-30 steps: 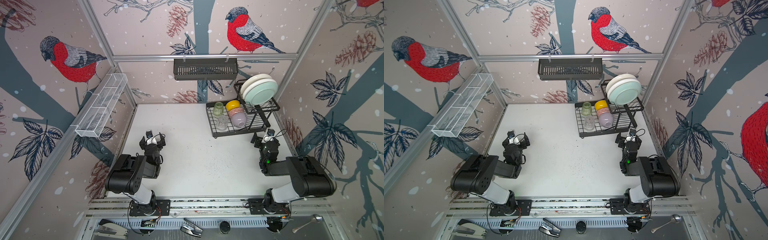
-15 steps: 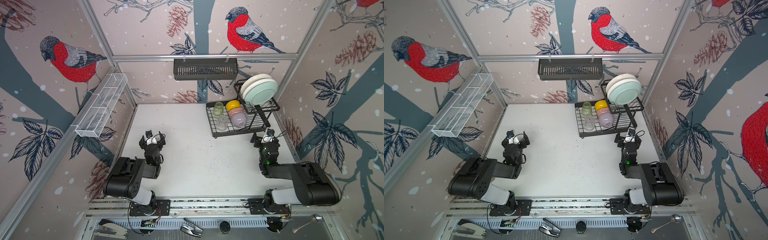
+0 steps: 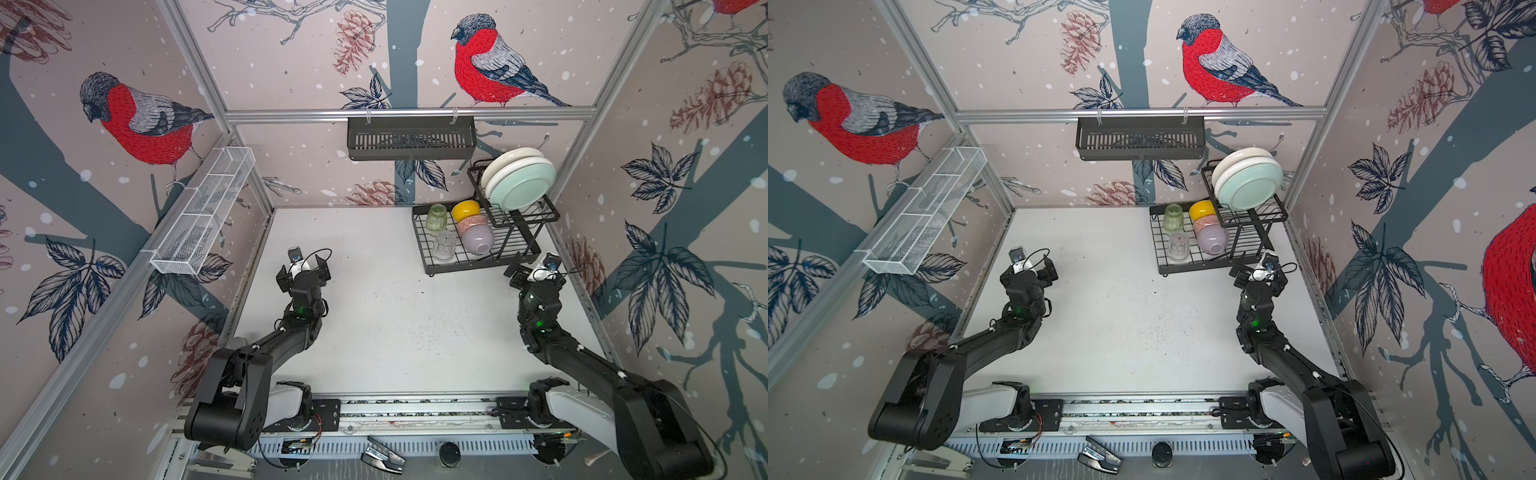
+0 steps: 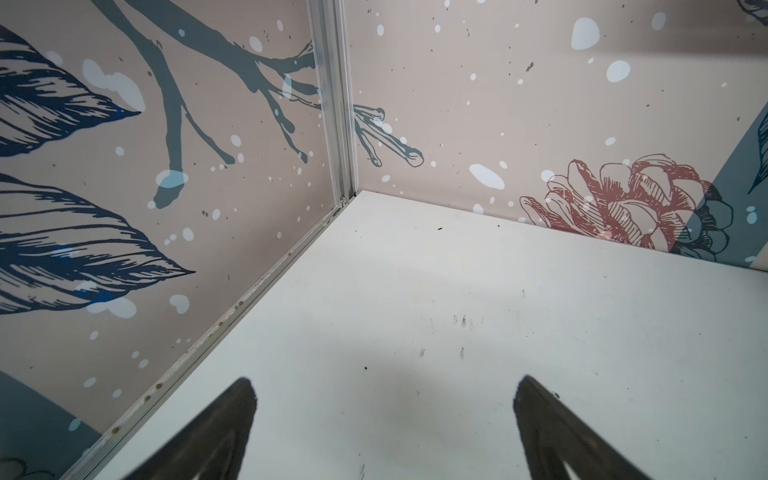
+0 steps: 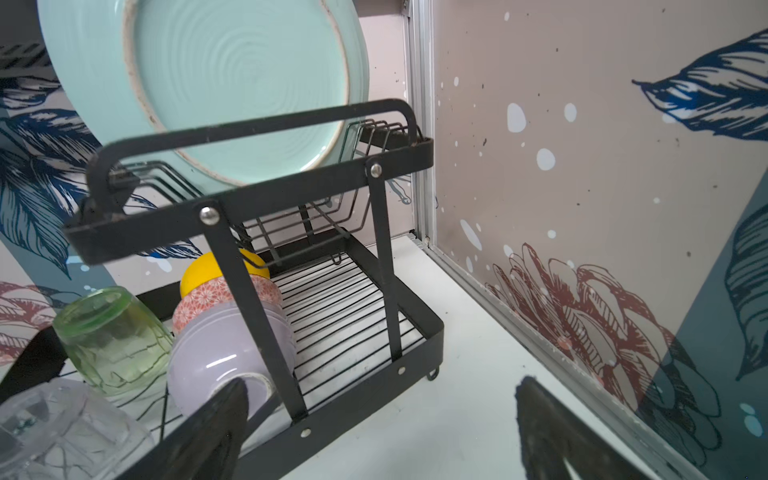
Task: Unload the mixed dishes from the dish rack
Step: 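Raise both arms and move the right gripper toward the dish rack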
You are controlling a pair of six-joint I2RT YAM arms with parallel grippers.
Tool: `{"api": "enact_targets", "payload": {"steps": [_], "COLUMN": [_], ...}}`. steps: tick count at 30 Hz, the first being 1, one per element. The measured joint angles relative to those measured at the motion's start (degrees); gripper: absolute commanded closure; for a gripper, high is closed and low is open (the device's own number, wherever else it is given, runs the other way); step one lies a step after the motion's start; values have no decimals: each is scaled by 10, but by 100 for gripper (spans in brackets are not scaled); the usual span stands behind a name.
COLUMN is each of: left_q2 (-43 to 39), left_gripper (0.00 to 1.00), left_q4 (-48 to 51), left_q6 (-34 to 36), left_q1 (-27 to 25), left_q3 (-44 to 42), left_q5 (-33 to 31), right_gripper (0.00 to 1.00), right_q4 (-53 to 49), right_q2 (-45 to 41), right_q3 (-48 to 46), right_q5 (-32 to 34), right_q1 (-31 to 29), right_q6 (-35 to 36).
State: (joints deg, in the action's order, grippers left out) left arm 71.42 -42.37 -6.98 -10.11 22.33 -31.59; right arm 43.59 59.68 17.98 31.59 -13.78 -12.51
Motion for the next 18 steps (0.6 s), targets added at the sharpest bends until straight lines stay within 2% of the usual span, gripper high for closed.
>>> {"api": "enact_targets", "payload": {"steps": [5, 11, 15, 18], "left_q2": [-21, -36, -59, -87], "left_gripper": [3, 3, 3, 3], "left_q4": [56, 158, 234, 267], "left_q6": [-26, -72, -103, -124], "left_q1": [-29, -73, -103, -122], "left_q3": [18, 38, 40, 34], "left_q5": [-1, -2, -2, 1], "right_gripper": [0, 1, 1, 4], "right_q4": [-140, -290, -348, -356], "right_q2": [-25, -13, -2, 7], "right_q3": [24, 60, 48, 33], "right_q5": [3, -59, -108, -150], "right_q1": [-49, -100, -125, -132], "right_q6": [-85, -163, -232, -288]}}
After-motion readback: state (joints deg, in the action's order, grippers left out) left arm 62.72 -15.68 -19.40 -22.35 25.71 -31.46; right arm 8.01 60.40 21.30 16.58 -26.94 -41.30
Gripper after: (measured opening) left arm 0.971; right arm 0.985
